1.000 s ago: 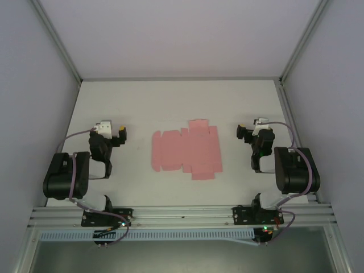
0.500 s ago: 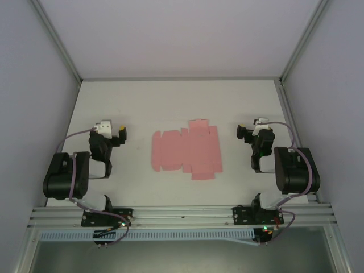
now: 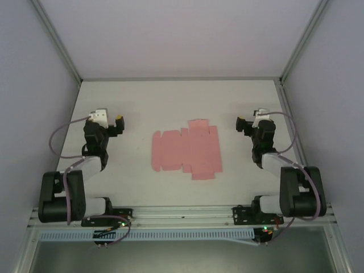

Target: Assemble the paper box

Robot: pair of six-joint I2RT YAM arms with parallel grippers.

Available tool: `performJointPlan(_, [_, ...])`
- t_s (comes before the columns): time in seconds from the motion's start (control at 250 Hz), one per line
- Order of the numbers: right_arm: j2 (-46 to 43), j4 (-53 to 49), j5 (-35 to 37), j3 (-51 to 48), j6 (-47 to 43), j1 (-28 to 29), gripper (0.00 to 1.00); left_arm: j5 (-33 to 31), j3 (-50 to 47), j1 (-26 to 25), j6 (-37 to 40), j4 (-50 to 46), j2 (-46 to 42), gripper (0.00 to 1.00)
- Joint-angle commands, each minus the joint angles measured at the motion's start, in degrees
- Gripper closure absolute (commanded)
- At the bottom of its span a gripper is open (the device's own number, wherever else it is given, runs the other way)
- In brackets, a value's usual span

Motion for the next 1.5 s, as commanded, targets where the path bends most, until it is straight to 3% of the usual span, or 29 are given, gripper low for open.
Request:
performJointPlan(0.0, [-3.5, -22.3, 2.5, 9.4, 6.1, 4.2, 0.0, 4.0, 6.4, -1.6, -11.6, -18.2, -3.0, 0.0])
performJointPlan(0.104, [-1.8, -35.1, -3.4, 15.9, 13.6, 9.5, 0.13, 9.8, 10.1, -5.9, -16.8, -28.0, -2.2, 0.0])
performJointPlan(0.2, [1.9, -40.6, -8.0, 19.2, 17.0, 16.0, 0.21, 10.0, 11.6, -11.9, -20.7, -32.8, -1.0, 0.0])
performJointPlan(0.287, [6.4, -40.9, -9.8, 20.7, 21.6, 20.4, 0.32, 12.7, 13.1, -14.8, -24.4, -37.0, 1.6, 0.0])
performJointPlan(0.423, [14.7, -37.1, -19.2, 21.0, 26.2, 21.6, 0.48, 15.9, 13.2, -17.0, -27.4, -38.9, 5.2, 0.0])
performJointPlan(0.563, [19.9, -38.0, -15.0, 20.5, 27.1, 21.5, 0.51, 21.0, 13.2, -19.0, -28.2, -36.8, 8.6, 0.0])
performJointPlan(0.719, [22.6, -38.2, -13.0, 17.7, 28.2, 21.4, 0.54, 22.5, 13.8, -20.0, -28.2, -36.8, 10.8, 0.0])
performJointPlan(1.158, [22.5, -34.4, -11.9, 9.7, 31.1, 20.3, 0.6, 26.8, 13.1, -22.3, -27.6, -34.2, 15.8, 0.01])
performJointPlan(1.497, [23.0, -32.1, -13.2, 8.2, 31.9, 20.3, 0.61, 36.7, 10.4, -23.5, -30.7, -22.0, 16.7, 0.05])
